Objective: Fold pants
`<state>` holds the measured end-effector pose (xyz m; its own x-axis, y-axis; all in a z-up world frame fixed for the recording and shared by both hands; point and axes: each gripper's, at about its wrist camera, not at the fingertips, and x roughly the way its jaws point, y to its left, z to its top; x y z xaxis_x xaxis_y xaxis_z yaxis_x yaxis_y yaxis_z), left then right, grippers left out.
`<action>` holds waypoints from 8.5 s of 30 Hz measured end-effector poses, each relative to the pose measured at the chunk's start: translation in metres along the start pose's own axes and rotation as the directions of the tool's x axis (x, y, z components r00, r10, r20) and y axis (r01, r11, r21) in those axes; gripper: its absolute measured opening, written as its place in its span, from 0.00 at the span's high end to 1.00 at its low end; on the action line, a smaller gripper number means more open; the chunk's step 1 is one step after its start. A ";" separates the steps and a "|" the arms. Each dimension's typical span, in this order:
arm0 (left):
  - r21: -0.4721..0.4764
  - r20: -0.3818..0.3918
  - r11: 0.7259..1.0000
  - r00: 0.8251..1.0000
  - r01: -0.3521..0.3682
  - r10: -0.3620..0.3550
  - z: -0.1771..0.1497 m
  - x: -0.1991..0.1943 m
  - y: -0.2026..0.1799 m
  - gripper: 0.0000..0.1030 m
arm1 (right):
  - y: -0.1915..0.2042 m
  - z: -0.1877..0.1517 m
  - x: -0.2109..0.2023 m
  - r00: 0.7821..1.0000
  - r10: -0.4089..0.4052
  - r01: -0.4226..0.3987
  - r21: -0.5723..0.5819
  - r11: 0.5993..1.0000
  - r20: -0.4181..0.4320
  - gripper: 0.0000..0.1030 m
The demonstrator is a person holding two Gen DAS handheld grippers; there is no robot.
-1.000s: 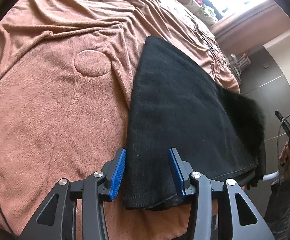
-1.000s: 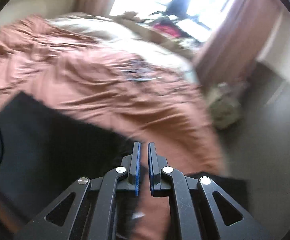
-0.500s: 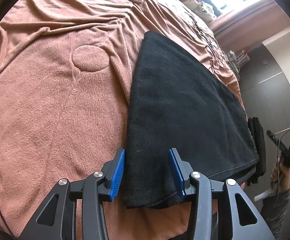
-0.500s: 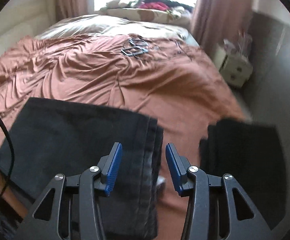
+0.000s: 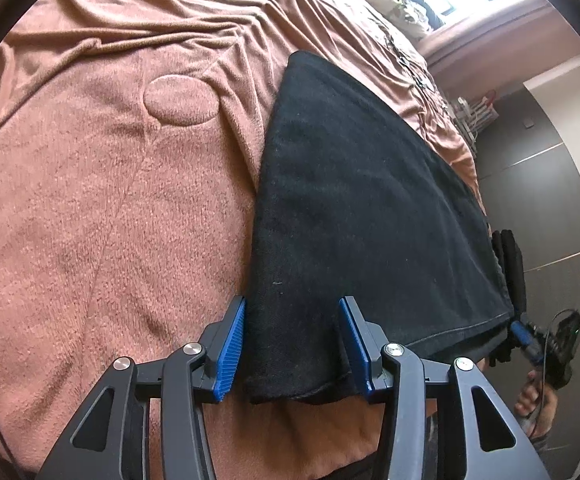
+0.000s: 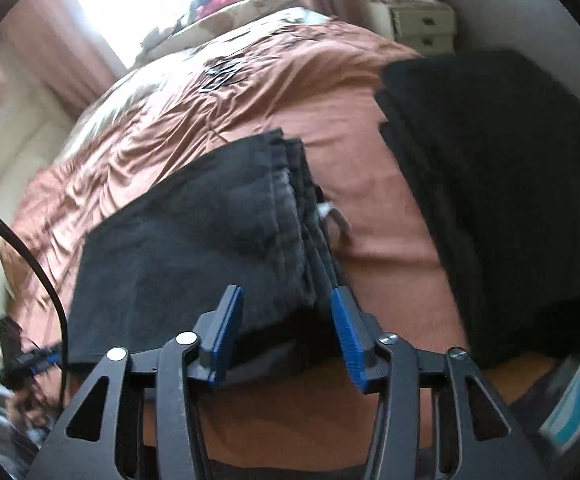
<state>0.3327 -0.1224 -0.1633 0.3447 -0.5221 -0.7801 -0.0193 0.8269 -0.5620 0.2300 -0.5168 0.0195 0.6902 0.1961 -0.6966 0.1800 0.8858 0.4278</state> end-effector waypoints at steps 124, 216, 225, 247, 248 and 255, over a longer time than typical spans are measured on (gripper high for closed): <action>-0.058 0.150 0.990 0.980 -0.125 0.132 0.114 -0.145 0.135 0.77 | 0.016 -0.025 0.116 0.979 0.197 -0.202 0.104 0.974 0.059 0.44; -0.105 0.230 0.994 0.973 0.039 -0.014 0.010 -0.202 0.163 0.91 | 0.058 -0.045 0.196 0.929 0.362 -0.358 0.067 0.931 -0.071 0.75; -0.176 0.183 0.984 0.982 -0.024 0.057 -0.017 -0.192 0.197 0.91 | 0.070 -0.064 0.227 0.958 0.258 -0.258 0.018 0.966 -0.122 0.75; -0.275 0.299 0.949 0.952 0.153 -0.067 -0.065 -0.189 0.227 0.49 | 0.097 -0.060 0.140 0.988 0.151 -0.144 -0.168 0.975 0.024 0.72; -0.274 0.307 0.948 0.949 0.162 -0.074 -0.066 -0.189 0.228 0.49 | 0.104 -0.060 0.142 0.986 0.163 -0.158 -0.186 0.970 0.014 0.72; -0.284 0.366 0.931 0.923 0.231 -0.117 -0.066 -0.186 0.229 0.49 | 0.162 -0.070 0.166 0.975 0.209 -0.222 -0.286 0.932 -0.076 0.72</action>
<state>0.2018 0.1500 -0.1647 0.6643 -0.5021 -0.5537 -0.2049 0.5901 -0.7809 0.3243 -0.3112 -0.0670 0.6572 0.4086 -0.6333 -0.1863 0.9023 0.3888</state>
